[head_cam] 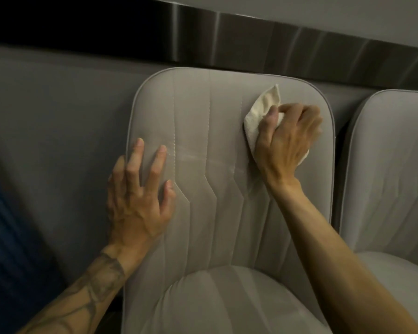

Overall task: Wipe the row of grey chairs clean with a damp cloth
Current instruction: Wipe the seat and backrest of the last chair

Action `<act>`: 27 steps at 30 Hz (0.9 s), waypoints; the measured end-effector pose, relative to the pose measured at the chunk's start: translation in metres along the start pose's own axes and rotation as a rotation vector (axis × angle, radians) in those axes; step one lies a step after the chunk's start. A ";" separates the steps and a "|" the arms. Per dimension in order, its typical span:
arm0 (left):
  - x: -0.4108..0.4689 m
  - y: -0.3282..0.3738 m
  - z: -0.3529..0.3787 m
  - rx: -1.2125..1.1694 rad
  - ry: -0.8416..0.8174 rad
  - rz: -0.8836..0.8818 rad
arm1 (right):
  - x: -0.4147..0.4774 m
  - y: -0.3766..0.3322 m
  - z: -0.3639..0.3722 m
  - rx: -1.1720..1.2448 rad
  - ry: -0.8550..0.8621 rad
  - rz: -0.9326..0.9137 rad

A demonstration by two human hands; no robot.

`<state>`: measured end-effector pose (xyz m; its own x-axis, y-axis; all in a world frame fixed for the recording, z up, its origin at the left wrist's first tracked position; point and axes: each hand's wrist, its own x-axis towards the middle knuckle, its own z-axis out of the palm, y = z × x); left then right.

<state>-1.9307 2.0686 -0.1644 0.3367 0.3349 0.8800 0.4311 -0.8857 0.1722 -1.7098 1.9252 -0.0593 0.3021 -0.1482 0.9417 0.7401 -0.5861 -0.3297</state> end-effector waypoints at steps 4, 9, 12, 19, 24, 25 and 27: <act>0.000 0.000 0.001 0.003 -0.004 0.002 | -0.002 0.009 -0.001 0.127 0.048 -0.089; 0.000 0.000 0.001 0.009 -0.003 0.015 | -0.020 0.028 -0.007 0.045 -0.077 -0.389; 0.000 0.001 0.000 0.004 -0.003 0.012 | -0.031 0.045 -0.017 -0.047 -0.202 -0.557; 0.000 0.003 -0.002 -0.001 -0.018 0.000 | 0.029 0.011 0.002 -0.036 -0.095 -0.374; 0.000 0.002 -0.001 0.003 -0.007 0.012 | -0.061 0.021 -0.013 0.014 -0.148 -0.303; 0.000 0.003 -0.001 0.004 -0.007 0.013 | -0.075 0.022 -0.015 0.000 -0.137 -0.296; -0.001 0.003 -0.002 0.004 -0.005 0.005 | -0.079 0.016 -0.013 -0.012 -0.101 -0.259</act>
<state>-1.9312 2.0649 -0.1634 0.3434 0.3322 0.8785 0.4326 -0.8862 0.1659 -1.7295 1.9174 -0.1376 0.1627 0.0874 0.9828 0.7935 -0.6036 -0.0777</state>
